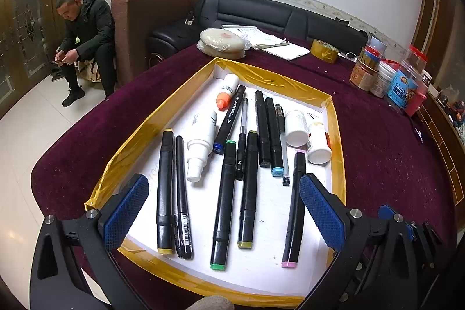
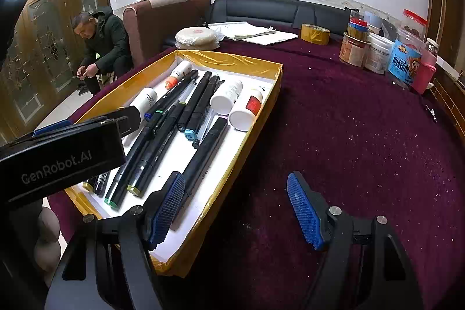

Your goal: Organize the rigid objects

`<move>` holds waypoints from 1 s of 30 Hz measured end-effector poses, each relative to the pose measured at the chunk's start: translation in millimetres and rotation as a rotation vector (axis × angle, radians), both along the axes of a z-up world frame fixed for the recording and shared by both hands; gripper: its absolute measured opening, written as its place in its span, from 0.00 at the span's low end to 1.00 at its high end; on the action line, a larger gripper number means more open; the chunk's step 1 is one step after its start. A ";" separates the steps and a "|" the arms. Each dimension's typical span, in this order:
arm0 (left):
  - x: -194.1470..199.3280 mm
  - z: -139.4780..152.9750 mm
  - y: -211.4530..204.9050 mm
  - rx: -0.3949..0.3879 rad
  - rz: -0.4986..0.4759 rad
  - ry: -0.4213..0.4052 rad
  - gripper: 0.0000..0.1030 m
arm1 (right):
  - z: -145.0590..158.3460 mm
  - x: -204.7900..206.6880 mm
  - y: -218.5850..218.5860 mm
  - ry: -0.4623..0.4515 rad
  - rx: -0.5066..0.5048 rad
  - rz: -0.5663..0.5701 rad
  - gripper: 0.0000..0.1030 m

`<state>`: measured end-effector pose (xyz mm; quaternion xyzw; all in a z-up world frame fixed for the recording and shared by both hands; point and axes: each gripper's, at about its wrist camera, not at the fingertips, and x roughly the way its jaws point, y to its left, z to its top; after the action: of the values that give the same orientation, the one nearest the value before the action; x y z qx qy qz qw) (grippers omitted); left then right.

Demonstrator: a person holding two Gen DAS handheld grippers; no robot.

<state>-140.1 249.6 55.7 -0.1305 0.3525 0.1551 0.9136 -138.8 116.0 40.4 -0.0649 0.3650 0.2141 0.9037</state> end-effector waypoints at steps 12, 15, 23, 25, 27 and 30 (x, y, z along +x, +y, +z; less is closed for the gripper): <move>0.0 -2.4 0.4 -0.013 -0.005 0.012 1.00 | -2.5 -1.2 -0.2 0.007 -0.001 -0.002 0.67; 0.2 -2.4 0.7 -0.013 -0.005 0.011 1.00 | -2.6 -1.3 -0.1 0.008 -0.001 -0.003 0.67; 0.3 -2.6 0.8 -0.017 -0.006 0.012 1.00 | -2.7 -0.7 0.4 0.010 -0.003 0.000 0.67; 0.6 -3.0 0.9 -0.020 -0.008 0.013 1.00 | -3.3 -1.2 0.9 0.010 -0.005 0.002 0.67; 1.0 -3.5 0.7 -0.024 -0.009 0.016 1.00 | -4.3 -1.9 1.5 0.011 -0.007 0.005 0.67; 1.3 -3.9 1.2 -0.025 -0.011 0.018 1.00 | -5.1 -2.0 2.0 0.013 -0.008 0.008 0.67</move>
<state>-138.8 250.7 51.7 -0.1387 0.3632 0.1467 0.9096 -140.8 118.0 35.4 -0.0685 0.3714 0.2166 0.9003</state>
